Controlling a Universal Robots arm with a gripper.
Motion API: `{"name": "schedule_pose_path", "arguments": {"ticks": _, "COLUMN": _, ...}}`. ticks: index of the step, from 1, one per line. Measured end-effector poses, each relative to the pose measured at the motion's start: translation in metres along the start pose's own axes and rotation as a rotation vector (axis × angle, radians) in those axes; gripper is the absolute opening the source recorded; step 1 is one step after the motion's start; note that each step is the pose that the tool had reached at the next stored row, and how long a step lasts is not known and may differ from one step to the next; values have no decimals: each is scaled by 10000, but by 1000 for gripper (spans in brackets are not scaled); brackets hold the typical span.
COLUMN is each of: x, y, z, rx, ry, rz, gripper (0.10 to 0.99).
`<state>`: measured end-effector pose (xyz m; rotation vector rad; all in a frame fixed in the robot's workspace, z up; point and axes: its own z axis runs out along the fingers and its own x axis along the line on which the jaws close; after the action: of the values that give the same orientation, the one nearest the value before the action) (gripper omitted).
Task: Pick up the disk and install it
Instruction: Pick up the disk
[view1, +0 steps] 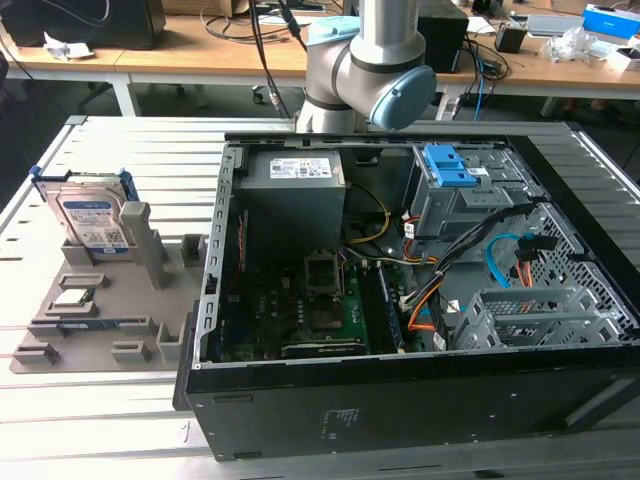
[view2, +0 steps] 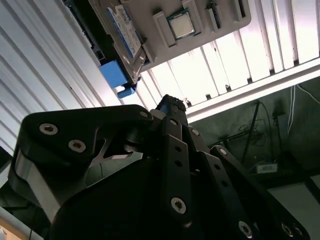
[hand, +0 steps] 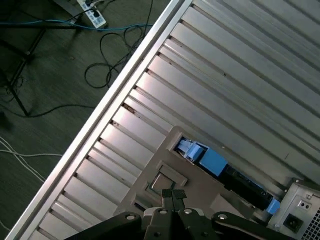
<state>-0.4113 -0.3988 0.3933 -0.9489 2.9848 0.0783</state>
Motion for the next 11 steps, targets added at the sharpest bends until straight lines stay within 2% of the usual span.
{"name": "schedule_pose_path", "arguments": {"ticks": 3, "x": 0, "y": 0, "z": 0, "rx": -13, "ry": 24, "rz": -541, "gripper": 106}}
{"name": "schedule_pose_path", "arguments": {"ticks": 11, "x": 0, "y": 0, "z": 0, "rx": -36, "ry": 70, "rz": -1550, "gripper": 106}}
